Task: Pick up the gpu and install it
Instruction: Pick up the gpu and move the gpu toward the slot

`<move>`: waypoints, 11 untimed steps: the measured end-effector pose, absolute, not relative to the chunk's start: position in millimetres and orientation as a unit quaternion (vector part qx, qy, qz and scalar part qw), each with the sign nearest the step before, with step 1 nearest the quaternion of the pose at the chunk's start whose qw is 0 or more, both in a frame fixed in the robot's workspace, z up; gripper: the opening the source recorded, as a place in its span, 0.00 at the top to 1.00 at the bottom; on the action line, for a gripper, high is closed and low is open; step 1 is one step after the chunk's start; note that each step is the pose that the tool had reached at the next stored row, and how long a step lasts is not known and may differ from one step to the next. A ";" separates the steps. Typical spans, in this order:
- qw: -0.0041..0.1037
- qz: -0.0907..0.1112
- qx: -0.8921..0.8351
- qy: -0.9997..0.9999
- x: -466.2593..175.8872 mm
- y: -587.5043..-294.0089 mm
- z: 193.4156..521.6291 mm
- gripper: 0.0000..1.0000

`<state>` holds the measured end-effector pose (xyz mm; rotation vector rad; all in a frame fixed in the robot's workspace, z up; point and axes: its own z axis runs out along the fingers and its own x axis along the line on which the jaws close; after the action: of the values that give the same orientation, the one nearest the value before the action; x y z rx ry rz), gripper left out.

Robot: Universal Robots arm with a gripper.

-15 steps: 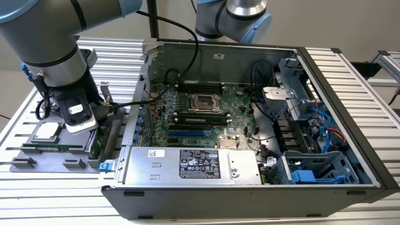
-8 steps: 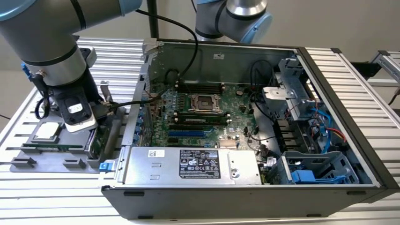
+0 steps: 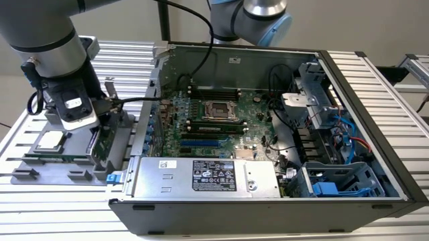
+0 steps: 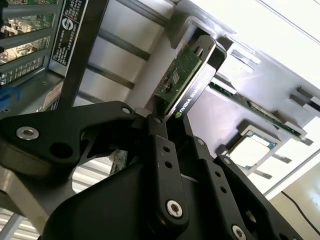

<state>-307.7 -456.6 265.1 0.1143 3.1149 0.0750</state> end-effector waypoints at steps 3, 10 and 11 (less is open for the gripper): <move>0.012 0.024 0.037 0.999 -307.7 -456.6 275.9 1.00; 0.012 0.024 0.036 0.999 -307.7 -456.6 284.3 1.00; 0.012 0.024 0.036 0.999 -307.7 -456.6 284.3 1.00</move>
<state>-307.7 -456.6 284.3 0.1136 3.1148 0.0753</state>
